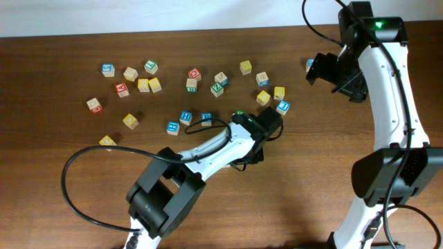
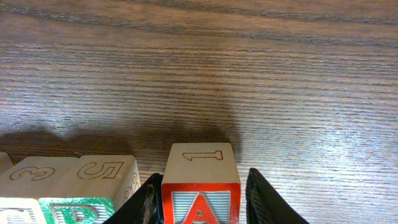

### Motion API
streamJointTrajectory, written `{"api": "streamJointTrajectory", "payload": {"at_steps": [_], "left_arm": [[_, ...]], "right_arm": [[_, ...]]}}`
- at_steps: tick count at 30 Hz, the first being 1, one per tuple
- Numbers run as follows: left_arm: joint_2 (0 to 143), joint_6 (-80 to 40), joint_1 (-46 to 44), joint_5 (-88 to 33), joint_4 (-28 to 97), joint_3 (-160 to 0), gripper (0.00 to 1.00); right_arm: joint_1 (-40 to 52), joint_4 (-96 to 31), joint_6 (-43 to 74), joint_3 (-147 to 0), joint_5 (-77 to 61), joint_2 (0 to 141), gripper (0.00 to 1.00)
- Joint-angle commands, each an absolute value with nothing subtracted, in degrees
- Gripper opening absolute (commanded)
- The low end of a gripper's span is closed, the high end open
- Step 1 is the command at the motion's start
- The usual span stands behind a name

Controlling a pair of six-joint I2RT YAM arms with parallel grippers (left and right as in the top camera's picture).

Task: Spell out ICRA
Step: 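Carry the red A block right of the R block and release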

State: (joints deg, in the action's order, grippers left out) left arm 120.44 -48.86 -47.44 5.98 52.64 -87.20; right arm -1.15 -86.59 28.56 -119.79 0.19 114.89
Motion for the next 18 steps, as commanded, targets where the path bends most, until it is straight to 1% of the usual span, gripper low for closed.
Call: {"api": "streamJointTrajectory", "payload": {"at_steps": [1,4,8,10,11,12,18], "left_arm": [[121.0,-48.1,-47.2,6.9,52.6,-86.9,0.27],[121.0,-48.1,-47.2,6.0,53.7,-86.9,0.25],[121.0,-48.1,-47.2,6.0,54.8,-86.9,0.27],[121.0,-48.1,-47.2,6.0,54.8,-86.9,0.31],[121.0,-48.1,-47.2,6.0,54.8,-86.9,0.42],[121.0,-48.1,-47.2,6.0,54.7,-86.9,0.44],[121.0,-47.9,-46.7,7.6,53.6,-87.7,0.44]], "right_arm": [[-1.5,-86.6,29.0,-119.9,0.7,113.7,0.98],[-1.5,-86.6,28.9,-119.9,0.7,113.7,0.98],[-1.5,-86.6,28.9,-119.9,0.7,113.7,0.98],[-1.5,-86.6,29.0,-119.9,0.7,113.7,0.98],[-1.5,-86.6,28.9,-119.9,0.7,113.7,0.98],[-1.5,-86.6,28.9,-119.9,0.7,113.7,0.98],[-1.5,-86.6,28.9,-119.9,0.7,113.7,0.98]]}}
